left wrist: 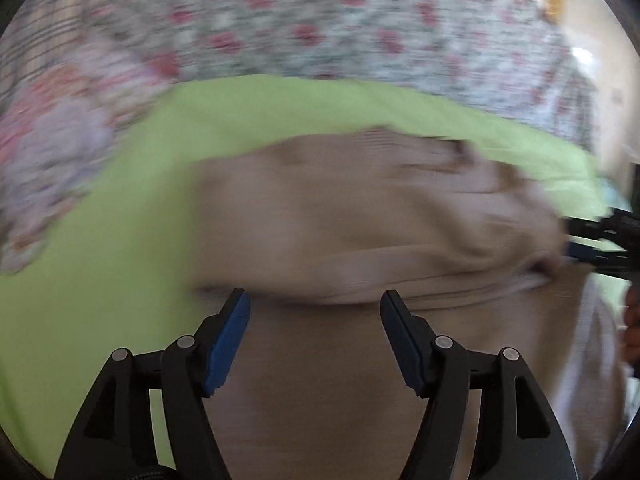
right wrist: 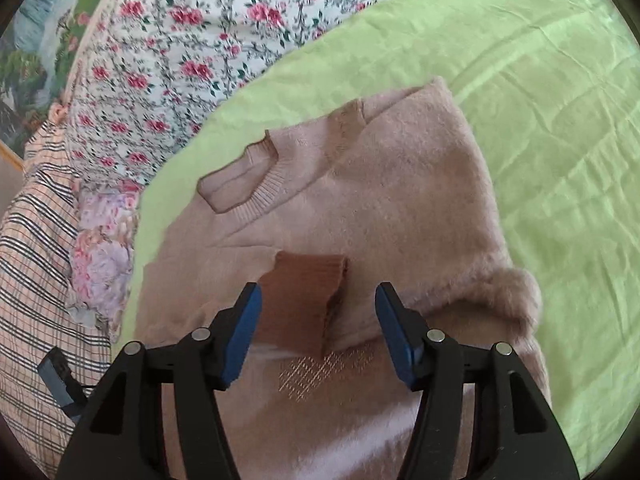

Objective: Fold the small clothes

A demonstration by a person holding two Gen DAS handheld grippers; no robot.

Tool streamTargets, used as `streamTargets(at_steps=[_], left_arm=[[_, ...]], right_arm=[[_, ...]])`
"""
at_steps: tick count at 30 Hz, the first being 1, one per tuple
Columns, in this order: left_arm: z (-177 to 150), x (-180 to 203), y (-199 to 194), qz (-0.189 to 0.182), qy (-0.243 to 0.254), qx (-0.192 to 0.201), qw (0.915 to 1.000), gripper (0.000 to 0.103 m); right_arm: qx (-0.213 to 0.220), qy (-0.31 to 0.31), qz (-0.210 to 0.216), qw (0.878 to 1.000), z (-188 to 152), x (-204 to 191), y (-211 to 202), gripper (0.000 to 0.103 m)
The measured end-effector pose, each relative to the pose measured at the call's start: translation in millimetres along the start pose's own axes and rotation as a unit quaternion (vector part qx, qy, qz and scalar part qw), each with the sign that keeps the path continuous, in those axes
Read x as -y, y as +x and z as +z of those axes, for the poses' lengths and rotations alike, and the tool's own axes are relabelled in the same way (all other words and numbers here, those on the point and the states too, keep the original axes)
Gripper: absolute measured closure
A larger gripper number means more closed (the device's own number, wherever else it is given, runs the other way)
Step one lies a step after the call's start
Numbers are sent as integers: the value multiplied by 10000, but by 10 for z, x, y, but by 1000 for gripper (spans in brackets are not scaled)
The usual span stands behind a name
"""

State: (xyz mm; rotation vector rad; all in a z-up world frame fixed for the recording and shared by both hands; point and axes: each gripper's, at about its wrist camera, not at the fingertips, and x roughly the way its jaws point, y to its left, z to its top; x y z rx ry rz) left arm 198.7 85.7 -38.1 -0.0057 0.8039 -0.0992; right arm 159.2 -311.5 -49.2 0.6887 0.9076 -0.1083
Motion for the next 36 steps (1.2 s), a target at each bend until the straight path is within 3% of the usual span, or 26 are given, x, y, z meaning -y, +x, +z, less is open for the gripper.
streamTargets(at_steps=[2,4,5,6,8,11,13,14,20,22,26,32,36], left_arm=[[-34,-278,142,237,-286,-294,9989,35],[-53,-421,300,183,-491,-530,9972,35],[-48,-456,385,140,-565,-625,9963,35],[-32,-467,422,150,-566,-647,9962,35],[53,-445,465,248,-491,-597,9967,35],[187,-476,521,617,-587,-477,9952,42],[215,-518,489,748,-698,-400,9939,42],[195,-541,487,646,-779,-403,9941,41],[73,-548,422,687,-1063,-293,9915,41],[61,-621,365,611,-1308,-225,9893,41],[20,-691,395,410,-1436,-343,9882,41],[41,-649,424,492,-1359,-352,9889,40],[36,-637,430,476,-1306,-359,9896,39]], right_arm=[[-281,-50,-131,9995,24,-45,155,43],[-402,-213,-122,9989,18,-140,272,44],[-444,-368,9,9983,28,-215,302,66],[-452,-424,147,9980,47,-267,297,100],[-54,-568,405,9976,132,-384,118,99],[1086,-727,752,9886,323,-460,-542,99],[1540,-719,582,9837,388,-360,-803,99],[1621,-727,416,9832,403,-290,-839,99],[769,-755,-88,9941,283,76,-278,99],[719,-766,-124,9944,237,140,-192,99],[907,-782,-98,9928,213,171,-200,99],[1754,-1741,-100,9689,230,-189,-524,99],[634,-1711,-895,9791,239,-8,-111,98]])
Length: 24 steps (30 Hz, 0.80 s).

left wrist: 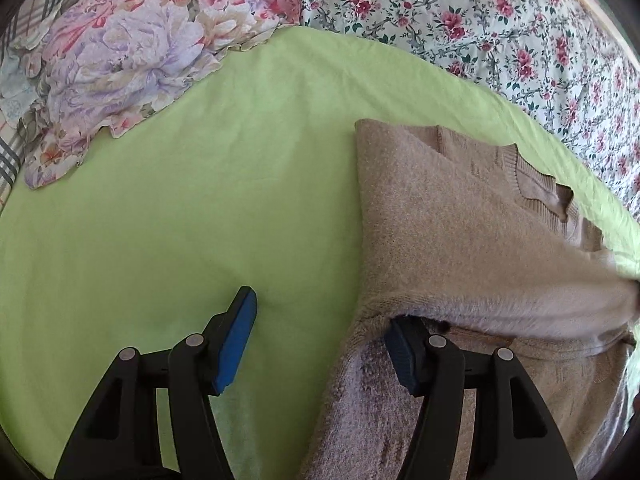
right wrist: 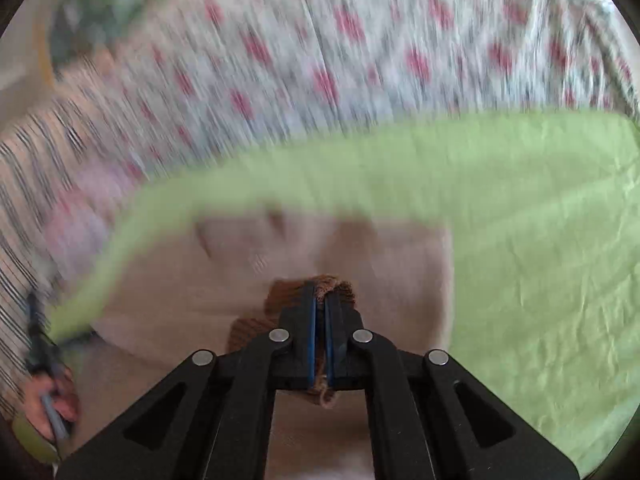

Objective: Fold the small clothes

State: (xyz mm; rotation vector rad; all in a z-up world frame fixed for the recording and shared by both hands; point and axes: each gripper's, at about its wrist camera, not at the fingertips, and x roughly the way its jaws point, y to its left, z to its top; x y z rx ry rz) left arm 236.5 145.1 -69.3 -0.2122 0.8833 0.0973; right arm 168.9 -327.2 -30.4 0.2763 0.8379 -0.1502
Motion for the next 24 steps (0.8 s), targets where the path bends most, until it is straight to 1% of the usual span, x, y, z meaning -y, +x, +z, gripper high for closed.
streamTargets(at_steps=[1,2,4,6,8,9,11,13,14,15,16,17,18,20,22,23,24], left_arm=[[1,-6,0,2,6,0,10000,39],[-3,-10,-1,-5,11,-3,10000,39],[-8,-18,-5,-35,14,-5,10000,39],[-19,-8,-8,-22,34,4,10000,39],[-26,6,-6,18,67,14,10000,39],[-28,18,-5,46,82,16,10000,39],[-30,21,-2,59,84,13,9999,39],[-25,6,-5,24,59,4,10000,39],[-24,-4,-7,-2,46,-7,10000,39],[-24,-21,-15,-42,38,-25,10000,39],[-27,-30,-22,-60,40,-29,10000,39],[-38,-42,-32,-92,62,-41,9999,38],[-51,-49,-41,-109,92,-62,9999,38],[-89,-44,-91,-124,228,-114,9996,38],[-149,-28,-164,-109,361,-153,9992,39],[-205,-27,-237,-200,433,-193,9987,39],[-256,-37,-295,-314,463,-232,9982,39]], right_arm=[[-273,108,-130,9995,-82,51,57,98],[-449,210,-217,9985,-152,93,60,98],[-335,401,-147,9985,-222,151,-49,98],[-103,598,-67,9981,-219,177,-210,98],[122,678,240,9973,-148,119,-277,97],[136,683,576,9959,-102,50,-255,97],[-50,640,909,9938,-37,-77,-97,97],[-408,570,1053,9920,-22,-189,158,97],[-738,491,891,9921,-60,-230,303,97],[-959,402,701,9921,-123,-249,380,97],[-1085,327,551,9920,-193,-234,420,97],[-1087,318,499,9923,-244,-201,413,98],[-972,424,554,9928,-286,-141,337,98],[-650,660,519,9943,-339,-40,50,97],[-255,783,713,9940,-376,35,-283,97],[-155,822,787,9934,-396,54,-402,94],[-78,854,834,9928,-432,64,-541,85]])
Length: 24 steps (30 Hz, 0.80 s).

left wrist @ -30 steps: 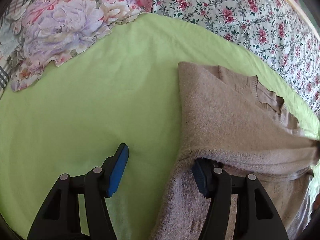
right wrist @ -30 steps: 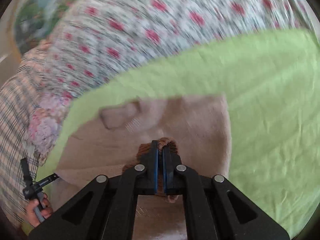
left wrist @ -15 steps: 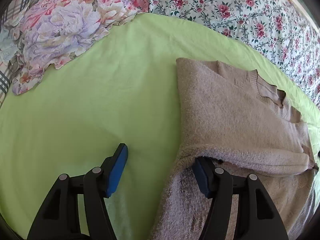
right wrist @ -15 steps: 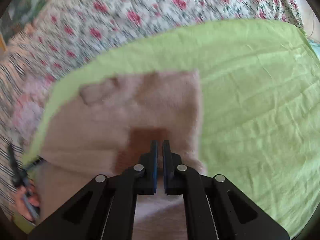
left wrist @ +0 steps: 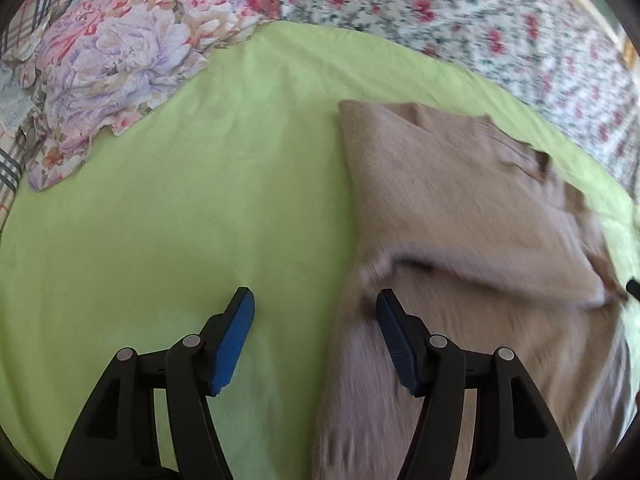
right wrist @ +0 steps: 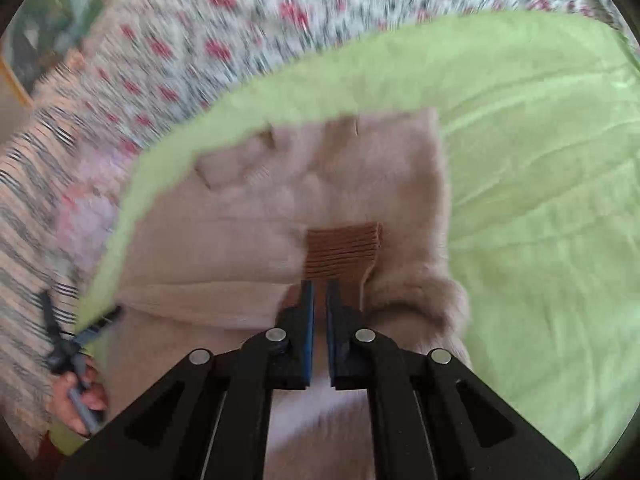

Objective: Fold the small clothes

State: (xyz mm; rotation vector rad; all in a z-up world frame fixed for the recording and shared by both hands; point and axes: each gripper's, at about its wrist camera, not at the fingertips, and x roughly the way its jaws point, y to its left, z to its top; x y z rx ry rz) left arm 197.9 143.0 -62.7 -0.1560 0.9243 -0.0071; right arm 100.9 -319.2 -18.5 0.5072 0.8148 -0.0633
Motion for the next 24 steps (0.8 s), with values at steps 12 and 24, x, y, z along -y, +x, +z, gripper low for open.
streamTargets(at_steps=[12,24], left_arm=[[-1167,-230,-990,-1285,34,-496,9905,27],[-2295,-66,-1282,-2458,-117,-1051,9635,28]], right_arm=[[-75,-77,312,9995,-1156,197,-1056,59],[-594,125,736,9954,-2042,533,-1461,59]])
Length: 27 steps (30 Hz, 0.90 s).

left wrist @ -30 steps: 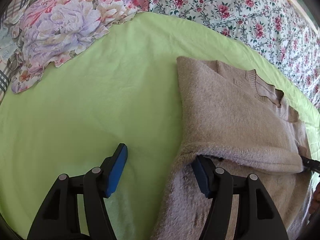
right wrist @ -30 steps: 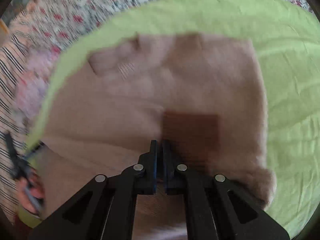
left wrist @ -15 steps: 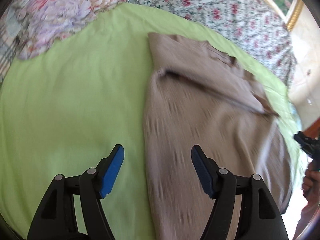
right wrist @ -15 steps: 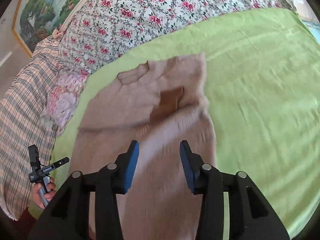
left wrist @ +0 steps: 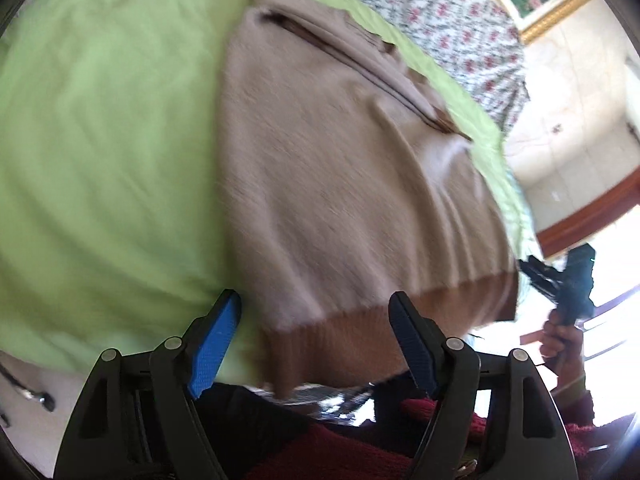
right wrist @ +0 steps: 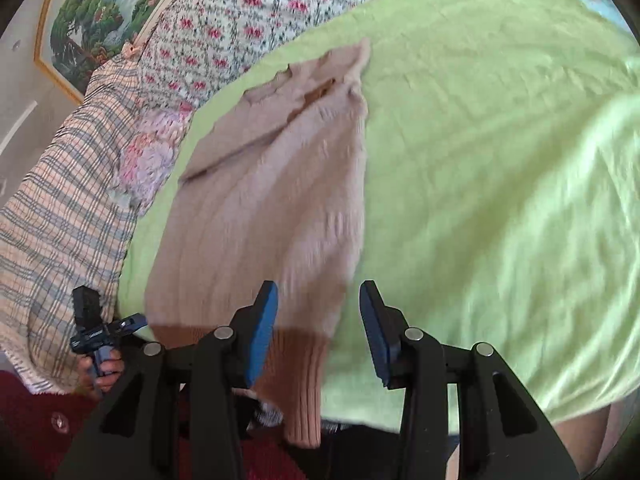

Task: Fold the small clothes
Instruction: 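Grasp the brown ribbed hem with the left gripper while the right gripper grasps it too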

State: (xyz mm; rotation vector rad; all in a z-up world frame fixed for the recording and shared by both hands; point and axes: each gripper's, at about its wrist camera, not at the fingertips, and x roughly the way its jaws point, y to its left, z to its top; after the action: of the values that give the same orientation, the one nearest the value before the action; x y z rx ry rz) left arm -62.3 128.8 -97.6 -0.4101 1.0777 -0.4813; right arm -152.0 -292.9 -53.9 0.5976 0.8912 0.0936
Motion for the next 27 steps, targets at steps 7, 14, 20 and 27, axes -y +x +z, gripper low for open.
streamTargets(at_steps=[7,14,20,27], left_arm=[[33,33,73,-481,218,-7,9986,28],[87,-8,66,-464,438,-108,9979,96],[81,32,-350,-566,761,379,9948,97],[88,-111,-49,-424,676,-80,9968,94]], right_arm=[[-284,-124,709,9970,-103,-60,275,59],[-160,42,822,9965,-168,-44,298,93],[-193,-306,924,9951,-389,-34,-96,95],[-468,-164,881,9949,-387,46,139,91]])
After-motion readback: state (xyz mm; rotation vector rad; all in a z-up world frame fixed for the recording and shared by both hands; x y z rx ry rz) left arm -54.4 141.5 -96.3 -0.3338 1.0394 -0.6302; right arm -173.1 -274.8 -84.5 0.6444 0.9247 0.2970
